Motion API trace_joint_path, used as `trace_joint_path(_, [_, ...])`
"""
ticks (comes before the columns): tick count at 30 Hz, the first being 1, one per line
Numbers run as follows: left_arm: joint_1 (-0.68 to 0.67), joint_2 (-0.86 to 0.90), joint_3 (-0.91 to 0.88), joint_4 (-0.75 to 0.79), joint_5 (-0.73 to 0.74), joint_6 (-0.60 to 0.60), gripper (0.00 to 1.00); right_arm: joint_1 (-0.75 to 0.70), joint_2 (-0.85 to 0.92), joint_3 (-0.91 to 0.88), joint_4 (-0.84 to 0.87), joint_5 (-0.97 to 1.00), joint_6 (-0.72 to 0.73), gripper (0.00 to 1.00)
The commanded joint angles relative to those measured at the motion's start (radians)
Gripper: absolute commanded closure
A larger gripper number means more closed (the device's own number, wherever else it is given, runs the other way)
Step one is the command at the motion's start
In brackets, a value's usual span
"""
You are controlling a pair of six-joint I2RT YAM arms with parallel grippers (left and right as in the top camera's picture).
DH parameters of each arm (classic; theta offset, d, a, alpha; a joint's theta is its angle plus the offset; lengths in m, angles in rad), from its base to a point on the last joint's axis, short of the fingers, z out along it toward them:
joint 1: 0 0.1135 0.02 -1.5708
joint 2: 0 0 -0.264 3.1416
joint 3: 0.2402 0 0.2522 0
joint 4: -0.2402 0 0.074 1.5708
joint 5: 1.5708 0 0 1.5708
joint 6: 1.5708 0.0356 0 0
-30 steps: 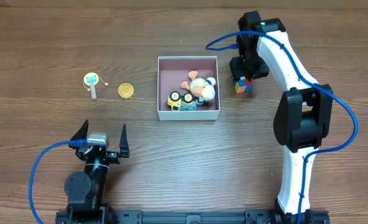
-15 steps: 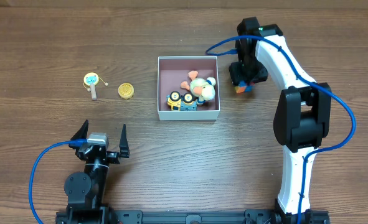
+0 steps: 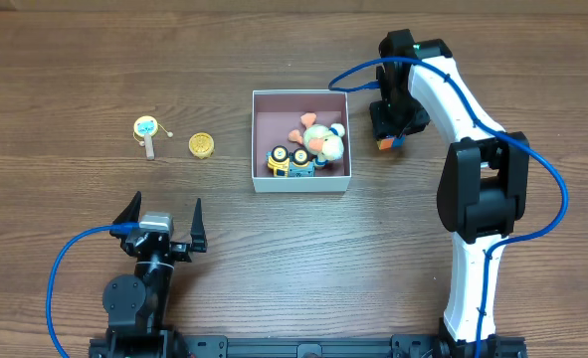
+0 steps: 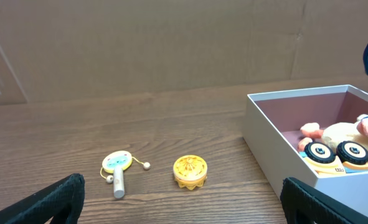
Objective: Pack container
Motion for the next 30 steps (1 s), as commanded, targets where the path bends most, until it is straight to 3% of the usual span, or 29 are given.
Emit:
trace_joint_path(1, [0.008, -0.009, -0.006, 0.002, -0.011, -0.010, 0.00, 0.008, -0.005, 0.147, -0.066, 0.018, 0.026, 0.61])
trace_joint_path(11, [0.008, -0.009, -0.006, 0.002, -0.011, -0.010, 0.00, 0.134, -0.005, 0.555, -0.337, -0.024, 0.068, 0.61])
trace_joint_path(19, [0.008, -0.009, -0.006, 0.002, -0.011, -0.010, 0.00, 0.347, -0.005, 0.570, -0.325, 0.062, 0.074, 0.57])
trace_joint_path(30, [0.008, -0.009, -0.006, 0.002, -0.011, -0.010, 0.00, 0.381, -0.005, 0.569, -0.296, -0.054, 0.071, 0.56])
